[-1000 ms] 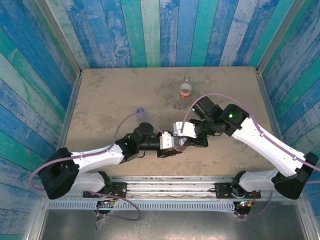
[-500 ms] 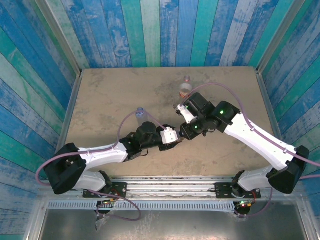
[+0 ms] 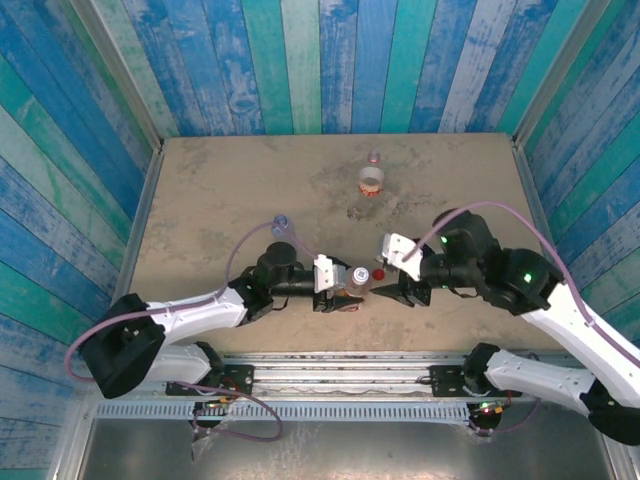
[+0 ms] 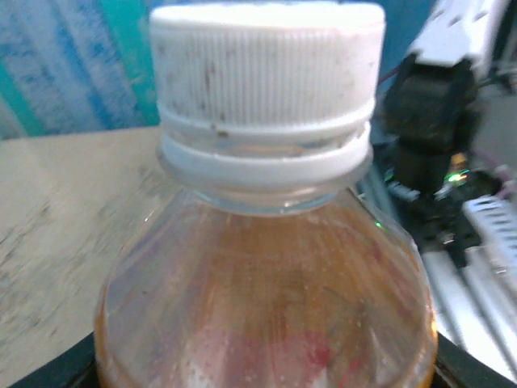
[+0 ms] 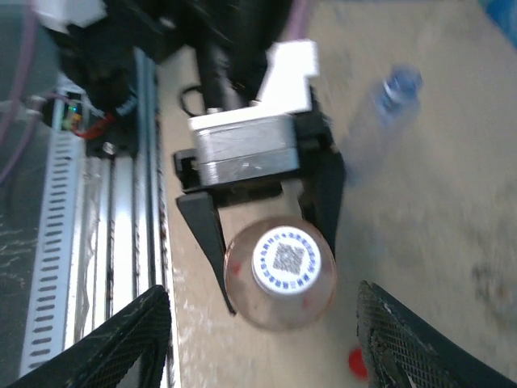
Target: Screw on the bottle caps
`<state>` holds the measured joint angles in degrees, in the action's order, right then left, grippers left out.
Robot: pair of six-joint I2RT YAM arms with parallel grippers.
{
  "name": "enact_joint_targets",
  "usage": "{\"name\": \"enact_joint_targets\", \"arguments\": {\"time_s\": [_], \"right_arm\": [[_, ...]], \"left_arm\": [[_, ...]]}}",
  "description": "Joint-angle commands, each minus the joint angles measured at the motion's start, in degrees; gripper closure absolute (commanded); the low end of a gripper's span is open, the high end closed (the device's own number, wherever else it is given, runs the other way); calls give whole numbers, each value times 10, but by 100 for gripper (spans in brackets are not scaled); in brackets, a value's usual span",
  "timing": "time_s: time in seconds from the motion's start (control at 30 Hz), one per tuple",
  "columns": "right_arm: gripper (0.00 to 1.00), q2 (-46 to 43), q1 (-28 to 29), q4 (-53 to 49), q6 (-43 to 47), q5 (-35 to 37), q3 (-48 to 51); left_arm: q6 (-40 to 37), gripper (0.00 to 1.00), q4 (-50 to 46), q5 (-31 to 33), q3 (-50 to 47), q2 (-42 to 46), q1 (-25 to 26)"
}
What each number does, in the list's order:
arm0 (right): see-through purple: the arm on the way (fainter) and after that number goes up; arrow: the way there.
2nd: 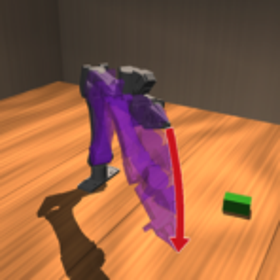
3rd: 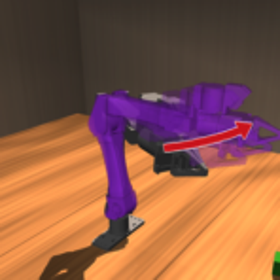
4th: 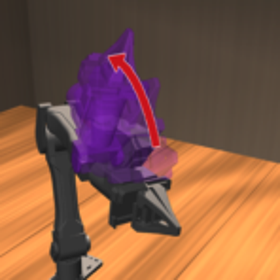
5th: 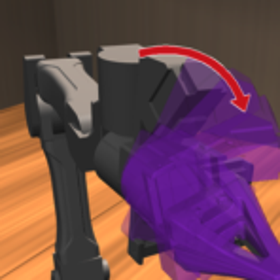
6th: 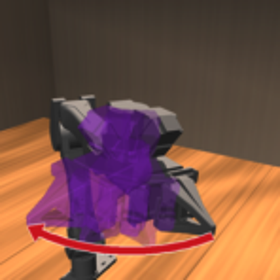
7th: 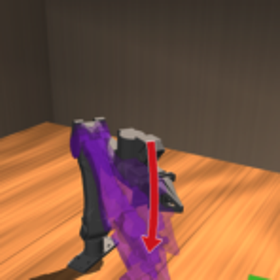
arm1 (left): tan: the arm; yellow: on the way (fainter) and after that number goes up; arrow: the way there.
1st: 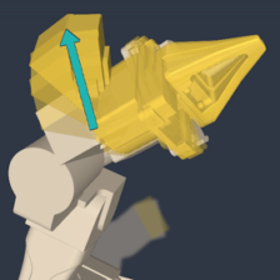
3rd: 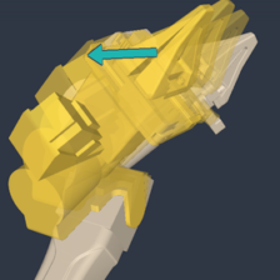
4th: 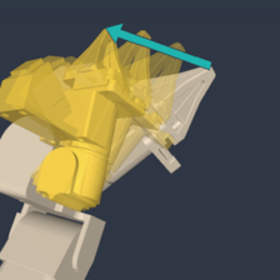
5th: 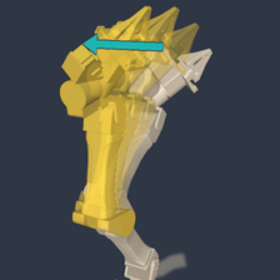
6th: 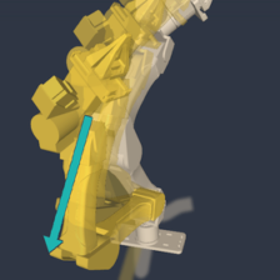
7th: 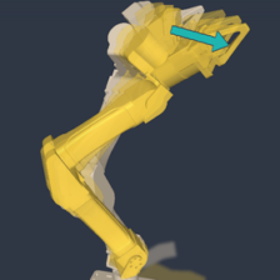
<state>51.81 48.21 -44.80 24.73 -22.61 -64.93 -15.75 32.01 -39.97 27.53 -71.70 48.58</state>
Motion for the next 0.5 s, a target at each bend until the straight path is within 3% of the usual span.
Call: {"name": "enact_joint_targets", "arguments": {"time_s": [0.0, 0.17, 0.47], "right_arm": [[38, -19, 1, 97, 97, -108, 39], [44, 3, 1, 112, 113, -171, 41], [53, 42, 1, 104, 116, -220, 40]], "left_arm": [[26, 48, 20, -125, 21, 26, -1], [21, 48, 19, -164, 33, 27, -1], [15, 48, 12, -161, 41, 26, -1]]}}
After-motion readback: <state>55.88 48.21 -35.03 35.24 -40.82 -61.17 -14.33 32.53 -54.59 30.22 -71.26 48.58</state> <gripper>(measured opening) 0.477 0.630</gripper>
